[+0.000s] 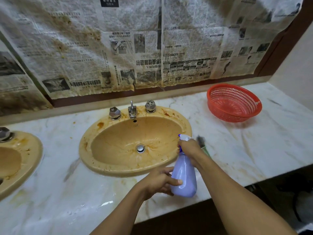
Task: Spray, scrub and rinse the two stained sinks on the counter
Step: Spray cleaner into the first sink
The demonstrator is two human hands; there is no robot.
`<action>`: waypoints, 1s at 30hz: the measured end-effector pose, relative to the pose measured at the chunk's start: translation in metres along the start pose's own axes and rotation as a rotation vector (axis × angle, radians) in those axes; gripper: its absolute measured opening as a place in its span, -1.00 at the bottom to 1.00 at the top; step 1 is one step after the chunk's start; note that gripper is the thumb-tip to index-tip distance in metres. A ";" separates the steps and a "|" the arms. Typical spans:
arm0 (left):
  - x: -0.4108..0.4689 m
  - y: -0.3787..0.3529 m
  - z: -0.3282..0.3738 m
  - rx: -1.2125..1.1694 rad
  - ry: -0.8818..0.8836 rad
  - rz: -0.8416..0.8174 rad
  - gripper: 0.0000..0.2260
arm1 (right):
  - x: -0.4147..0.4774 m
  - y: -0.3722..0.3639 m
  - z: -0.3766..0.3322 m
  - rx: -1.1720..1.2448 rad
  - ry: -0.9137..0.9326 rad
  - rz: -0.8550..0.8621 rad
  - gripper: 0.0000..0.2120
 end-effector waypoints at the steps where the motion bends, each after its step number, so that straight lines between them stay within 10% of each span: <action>1: -0.004 0.000 -0.003 -0.003 0.006 0.007 -0.65 | -0.001 -0.007 0.003 -0.008 -0.018 -0.041 -0.66; 10: -0.040 0.034 -0.014 -0.013 -0.024 0.159 -0.70 | -0.018 -0.056 0.001 -0.011 0.046 -0.135 -0.90; 19: -0.100 0.100 -0.042 -0.036 -0.054 0.179 -0.65 | -0.075 -0.141 -0.008 -0.028 0.156 -0.281 -0.64; 30: -0.187 0.186 -0.105 -0.009 -0.027 0.100 -0.64 | -0.156 -0.239 0.034 -0.031 0.051 -0.103 -0.89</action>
Point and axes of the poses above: each hand's wrist, its own x-axis towards the middle knuckle, its own y-axis out of the back of the hand, z = x × y, the point moved 6 cm from there along x, towards the middle knuckle, and after that the axes turned 5 degrees about z, right-handed, at the moved point
